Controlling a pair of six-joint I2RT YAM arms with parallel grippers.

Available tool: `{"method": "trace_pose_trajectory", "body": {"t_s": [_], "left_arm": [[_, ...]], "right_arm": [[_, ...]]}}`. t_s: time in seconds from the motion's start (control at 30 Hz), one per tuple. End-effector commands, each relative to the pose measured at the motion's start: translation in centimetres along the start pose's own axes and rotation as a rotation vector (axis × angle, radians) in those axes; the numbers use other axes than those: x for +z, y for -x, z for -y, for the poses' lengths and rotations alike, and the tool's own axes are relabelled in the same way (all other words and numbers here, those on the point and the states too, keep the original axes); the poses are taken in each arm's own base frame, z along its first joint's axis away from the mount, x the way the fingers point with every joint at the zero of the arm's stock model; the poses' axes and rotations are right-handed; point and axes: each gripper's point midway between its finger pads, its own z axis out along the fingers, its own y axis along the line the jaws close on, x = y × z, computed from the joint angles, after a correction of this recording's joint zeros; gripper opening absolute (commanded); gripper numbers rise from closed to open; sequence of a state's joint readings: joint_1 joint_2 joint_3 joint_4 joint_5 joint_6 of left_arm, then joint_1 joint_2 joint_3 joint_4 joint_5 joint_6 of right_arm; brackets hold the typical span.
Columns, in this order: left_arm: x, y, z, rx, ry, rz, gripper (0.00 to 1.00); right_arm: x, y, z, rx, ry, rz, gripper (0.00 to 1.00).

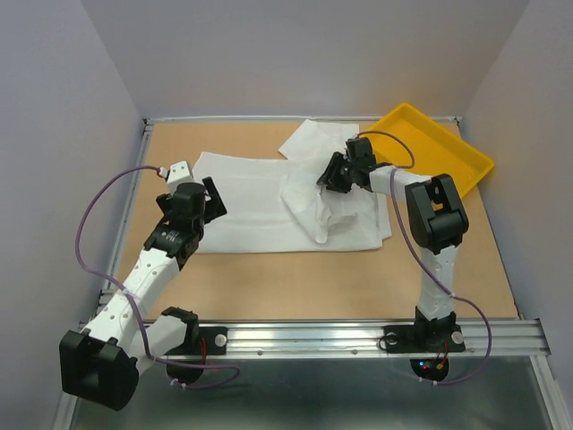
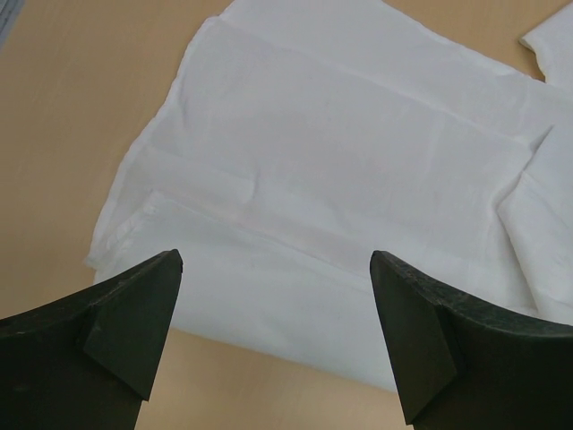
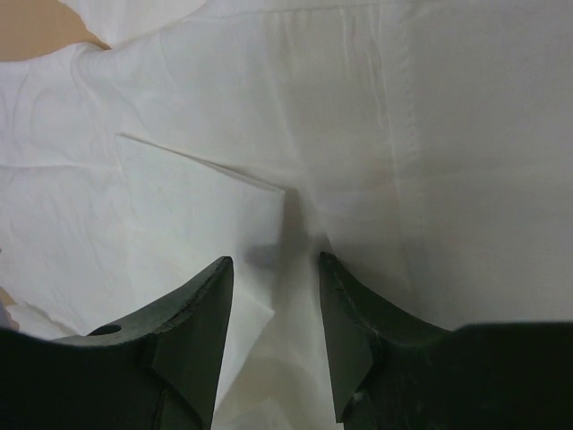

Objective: Fold and stack the long sleeve shirts
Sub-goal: Fold the shirt

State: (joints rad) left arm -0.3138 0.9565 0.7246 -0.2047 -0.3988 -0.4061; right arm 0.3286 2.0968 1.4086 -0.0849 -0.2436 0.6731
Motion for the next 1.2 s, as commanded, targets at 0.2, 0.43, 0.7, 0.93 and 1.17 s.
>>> {"method": "trace_pose_trajectory", "body": {"t_s": [0.2, 0.43, 0.7, 0.93, 1.17], "left_arm": [[0.2, 1.4, -0.4, -0.004, 0.027, 0.059, 0.99], [0.4, 1.3, -0.4, -0.002, 0.030, 0.053, 0.98], [0.5, 1.2, -0.6, -0.001, 0.041, 0.050, 0.98], [0.5, 1.1, -0.7, 0.000, 0.052, 0.046, 0.98], [0.5, 1.1, -0.8, -0.005, 0.054, 0.043, 0.98]], "right_arm": [[1.2, 3.0, -4.0, -0.007, 0.159, 0.078, 0.42], [1.3, 3.0, -5.4, -0.048, 0.236, 0.060, 0.27], [-4.6, 9.7, -11.3, -0.289, 0.323, 0.264, 0.01], [-11.5, 16.2, -15.9, -0.492, 0.304, 0.502, 0.01], [-16.7, 19.7, -19.1, -0.663, 0.296, 0.660, 0.01]]}}
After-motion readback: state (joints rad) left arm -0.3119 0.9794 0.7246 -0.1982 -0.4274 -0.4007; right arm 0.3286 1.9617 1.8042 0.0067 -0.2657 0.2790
